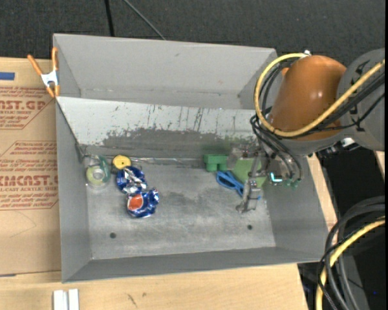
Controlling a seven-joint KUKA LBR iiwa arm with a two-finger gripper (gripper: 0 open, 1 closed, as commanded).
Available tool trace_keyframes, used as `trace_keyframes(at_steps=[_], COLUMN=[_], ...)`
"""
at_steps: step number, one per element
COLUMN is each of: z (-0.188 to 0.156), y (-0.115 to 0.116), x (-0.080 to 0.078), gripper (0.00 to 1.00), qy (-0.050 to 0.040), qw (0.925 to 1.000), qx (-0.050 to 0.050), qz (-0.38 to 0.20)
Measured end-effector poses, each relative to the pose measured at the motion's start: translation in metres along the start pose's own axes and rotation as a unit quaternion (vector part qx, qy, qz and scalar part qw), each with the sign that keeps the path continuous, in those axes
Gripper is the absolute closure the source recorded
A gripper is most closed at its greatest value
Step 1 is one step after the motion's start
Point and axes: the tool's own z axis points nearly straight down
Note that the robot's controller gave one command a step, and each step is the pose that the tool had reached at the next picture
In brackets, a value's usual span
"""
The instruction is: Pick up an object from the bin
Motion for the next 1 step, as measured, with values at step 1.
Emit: trace_keyframes(at_steps=[1], z=[0.089], y=[-0.0346], x=[-0.0177], gripper=[0.0], qy=[-0.0002], qw=[0.9998], qx=[0.0], qz=[-0.019])
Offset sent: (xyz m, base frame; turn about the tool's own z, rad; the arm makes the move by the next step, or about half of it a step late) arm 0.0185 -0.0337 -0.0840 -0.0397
